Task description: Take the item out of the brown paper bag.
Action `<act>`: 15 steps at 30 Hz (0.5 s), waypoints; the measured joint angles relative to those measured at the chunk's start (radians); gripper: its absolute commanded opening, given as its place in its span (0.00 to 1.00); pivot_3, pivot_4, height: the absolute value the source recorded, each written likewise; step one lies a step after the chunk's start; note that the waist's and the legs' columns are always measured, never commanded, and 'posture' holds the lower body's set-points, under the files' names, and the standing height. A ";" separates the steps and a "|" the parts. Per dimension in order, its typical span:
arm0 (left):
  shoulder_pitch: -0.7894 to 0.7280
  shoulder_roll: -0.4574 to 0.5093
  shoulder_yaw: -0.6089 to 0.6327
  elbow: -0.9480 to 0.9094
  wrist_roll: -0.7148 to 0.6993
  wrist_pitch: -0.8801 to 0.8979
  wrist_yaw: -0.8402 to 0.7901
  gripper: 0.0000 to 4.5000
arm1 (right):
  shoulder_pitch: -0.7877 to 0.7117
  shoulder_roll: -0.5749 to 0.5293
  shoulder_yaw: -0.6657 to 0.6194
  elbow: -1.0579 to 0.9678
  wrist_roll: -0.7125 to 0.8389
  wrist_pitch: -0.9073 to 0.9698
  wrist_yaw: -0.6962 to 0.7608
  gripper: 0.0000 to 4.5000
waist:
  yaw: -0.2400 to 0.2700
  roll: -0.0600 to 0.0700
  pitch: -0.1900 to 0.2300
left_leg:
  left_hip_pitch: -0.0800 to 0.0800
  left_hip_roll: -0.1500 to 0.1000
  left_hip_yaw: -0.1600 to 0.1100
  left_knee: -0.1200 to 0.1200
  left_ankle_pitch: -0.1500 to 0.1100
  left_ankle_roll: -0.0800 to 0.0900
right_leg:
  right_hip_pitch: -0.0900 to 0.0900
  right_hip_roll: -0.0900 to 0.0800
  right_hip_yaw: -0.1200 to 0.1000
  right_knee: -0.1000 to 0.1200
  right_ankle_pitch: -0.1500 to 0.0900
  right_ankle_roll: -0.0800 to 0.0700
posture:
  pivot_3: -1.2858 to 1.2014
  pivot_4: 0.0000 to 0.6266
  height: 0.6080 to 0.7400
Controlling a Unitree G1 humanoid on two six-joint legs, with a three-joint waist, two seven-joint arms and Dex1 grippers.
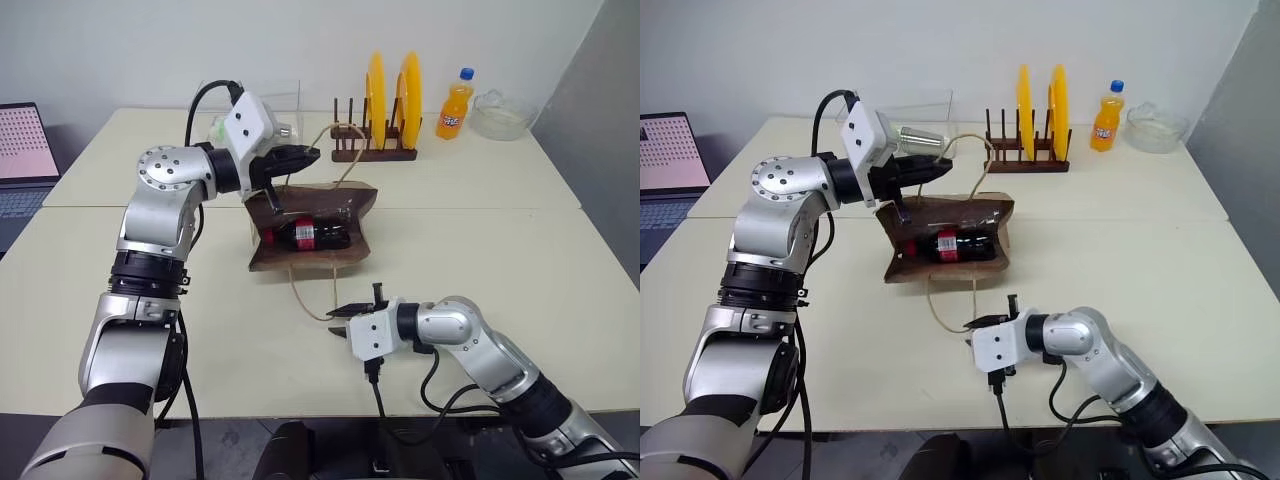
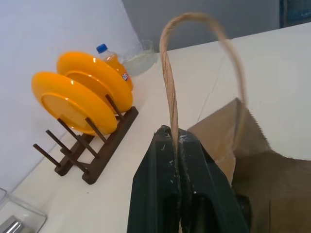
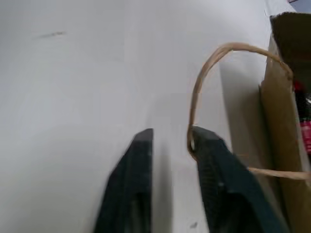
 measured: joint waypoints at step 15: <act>0.022 0.003 0.002 -0.033 -0.020 0.009 -0.036 0.00 | -0.268 -0.006 -0.308 -0.211 0.587 0.593 0.003 0.44 | -0.007 0.000 0.000 | 0.000 0.000 0.000 0.000 0.000 0.001 | 0.000 0.000 0.000 0.001 0.000 0.000 | 0.52 0.24 1.00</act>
